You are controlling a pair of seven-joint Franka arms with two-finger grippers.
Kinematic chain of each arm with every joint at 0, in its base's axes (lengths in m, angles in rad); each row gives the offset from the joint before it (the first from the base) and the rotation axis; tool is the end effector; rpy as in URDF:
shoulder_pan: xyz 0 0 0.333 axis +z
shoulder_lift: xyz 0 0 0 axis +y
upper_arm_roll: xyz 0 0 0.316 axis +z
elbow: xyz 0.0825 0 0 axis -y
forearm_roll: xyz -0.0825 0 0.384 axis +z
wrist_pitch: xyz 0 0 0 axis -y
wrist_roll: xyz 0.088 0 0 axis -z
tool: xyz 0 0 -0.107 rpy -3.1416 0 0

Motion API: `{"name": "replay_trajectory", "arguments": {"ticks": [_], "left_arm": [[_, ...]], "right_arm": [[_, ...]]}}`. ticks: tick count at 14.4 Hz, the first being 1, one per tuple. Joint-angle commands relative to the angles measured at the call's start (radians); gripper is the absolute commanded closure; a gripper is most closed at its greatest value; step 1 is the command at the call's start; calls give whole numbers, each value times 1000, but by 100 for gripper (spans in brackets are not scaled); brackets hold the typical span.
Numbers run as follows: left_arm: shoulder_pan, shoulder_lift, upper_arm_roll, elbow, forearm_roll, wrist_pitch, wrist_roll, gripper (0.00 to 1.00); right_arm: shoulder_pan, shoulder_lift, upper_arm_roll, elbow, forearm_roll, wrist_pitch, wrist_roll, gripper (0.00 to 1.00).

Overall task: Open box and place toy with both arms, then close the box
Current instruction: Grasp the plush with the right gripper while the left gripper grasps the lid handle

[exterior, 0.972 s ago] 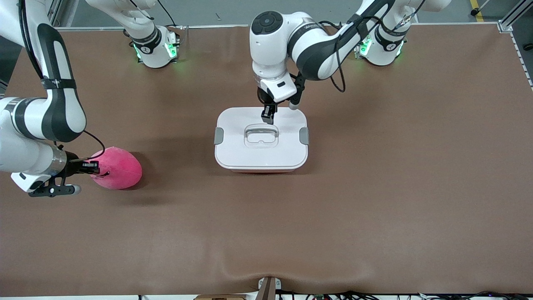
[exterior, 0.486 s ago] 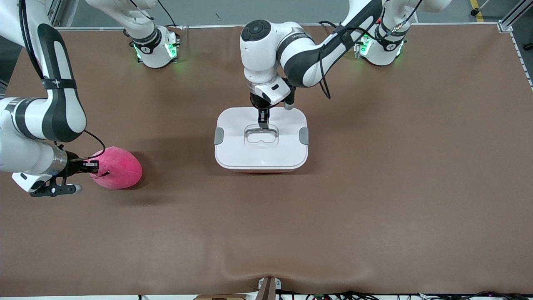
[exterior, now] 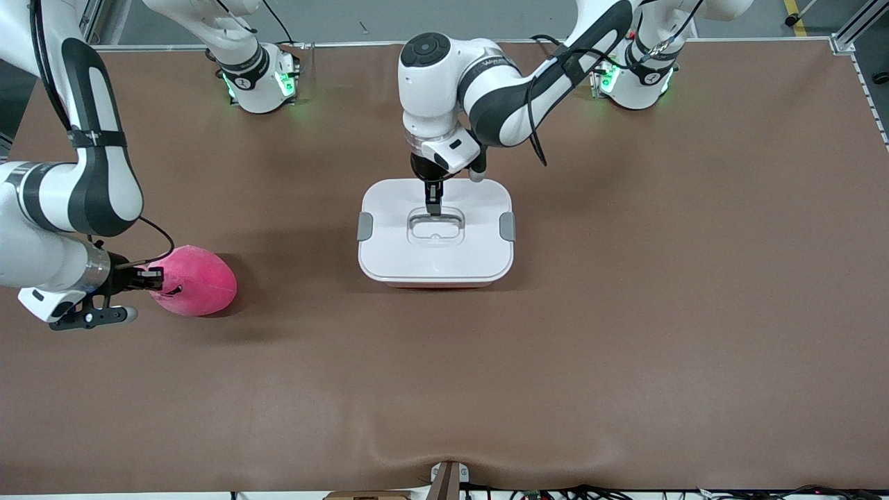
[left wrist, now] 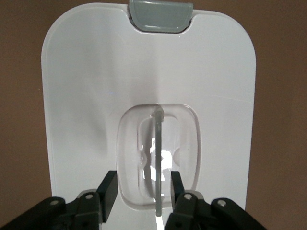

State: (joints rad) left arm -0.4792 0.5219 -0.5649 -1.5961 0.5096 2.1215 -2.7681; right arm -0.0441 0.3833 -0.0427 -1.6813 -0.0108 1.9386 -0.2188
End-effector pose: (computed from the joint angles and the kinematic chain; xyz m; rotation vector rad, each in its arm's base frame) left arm 0.4118 -0.5540 0.3751 2.1329 2.0861 0.2031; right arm 0.6435 -0.0542 0.3689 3.1211 0.2167 -0.2008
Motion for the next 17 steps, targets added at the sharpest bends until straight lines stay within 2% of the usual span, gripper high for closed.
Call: {"name": "replay_trajectory", "arguments": {"ticks": [1,5,7,12,17], "left_arm": [[-24,36,5,24,72,8,-174,47],[-35,49,6,33,73,8,-179,50],[-36,66,6,50,75,8,-179,50],[-41,70,6,59,75,8,-179,55],[-39,82,10,67,76,8,-177,57]], "right_arm": [[0,-20,3,37,0,-76,-24,100],[1,-44,3,64,0,-96,-65,100],[3,-41,3,132,2,-195,-62,100],[12,-43,7,222,6,-340,-67,100],[29,-44,7,261,11,-379,-67,100]]}}
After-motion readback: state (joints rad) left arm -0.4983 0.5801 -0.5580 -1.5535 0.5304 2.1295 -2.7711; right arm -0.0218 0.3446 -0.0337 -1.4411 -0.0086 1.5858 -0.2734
